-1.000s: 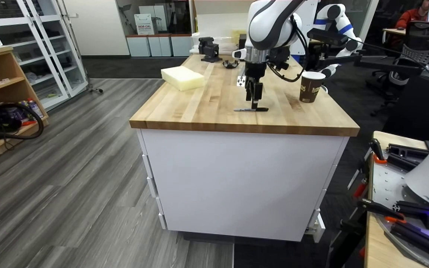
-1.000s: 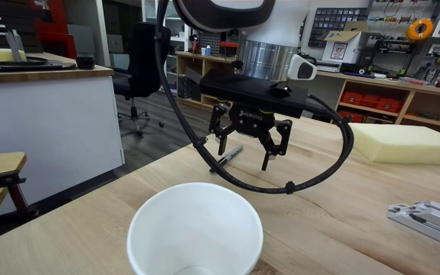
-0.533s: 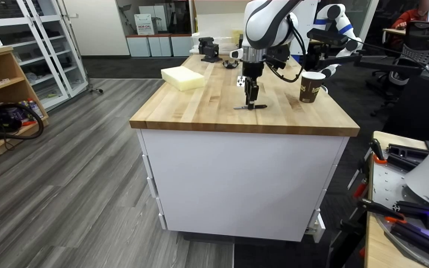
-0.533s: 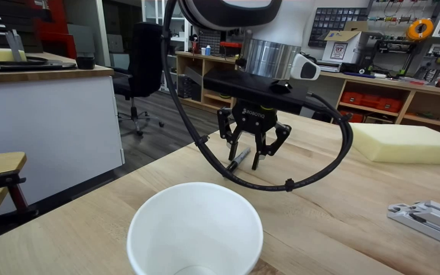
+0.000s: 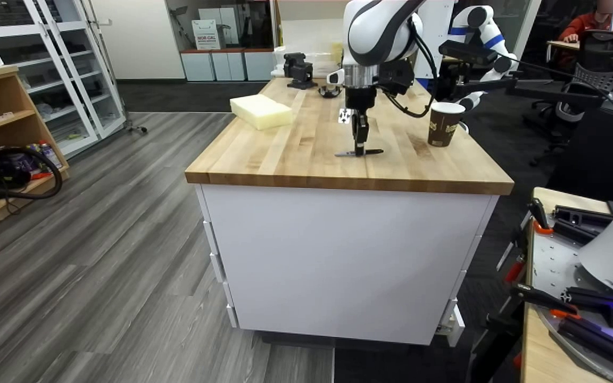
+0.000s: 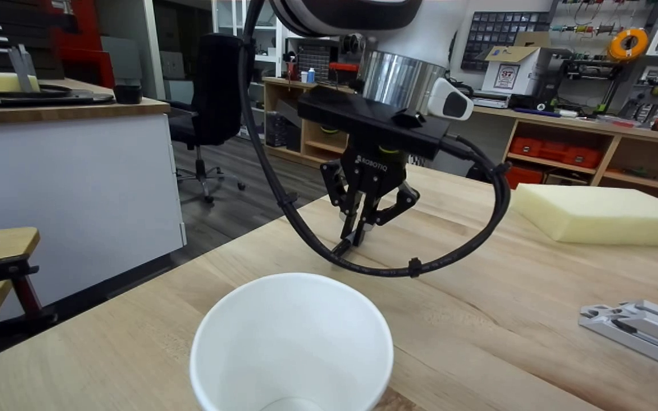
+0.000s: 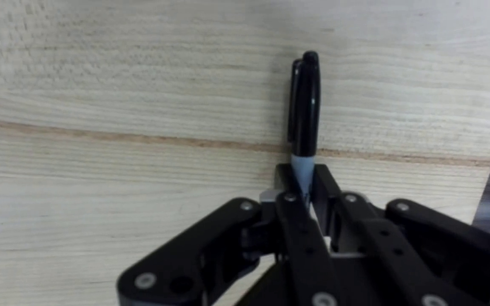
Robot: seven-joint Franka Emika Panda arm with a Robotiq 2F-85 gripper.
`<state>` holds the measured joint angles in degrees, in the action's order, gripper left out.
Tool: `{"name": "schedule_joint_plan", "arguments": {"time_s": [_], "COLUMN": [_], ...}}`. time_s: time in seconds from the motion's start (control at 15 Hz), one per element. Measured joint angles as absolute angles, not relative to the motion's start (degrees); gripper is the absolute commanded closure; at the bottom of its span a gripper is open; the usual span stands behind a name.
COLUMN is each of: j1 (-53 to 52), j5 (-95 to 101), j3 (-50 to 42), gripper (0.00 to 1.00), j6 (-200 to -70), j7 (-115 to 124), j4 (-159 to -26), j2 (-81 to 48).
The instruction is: Pick the pen on the counter and put it in the cup
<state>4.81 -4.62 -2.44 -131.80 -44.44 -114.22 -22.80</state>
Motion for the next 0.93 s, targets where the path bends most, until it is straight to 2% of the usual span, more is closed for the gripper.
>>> {"name": "schedule_joint_plan", "arguments": {"time_s": [0.93], "j1": [8.22], "j5": [1.1], "j3": [-5.68], "gripper": [0.94], "j6": [-124.92], "j7": [-37.77], "j4": [-117.27], "j2": [-15.11]}}
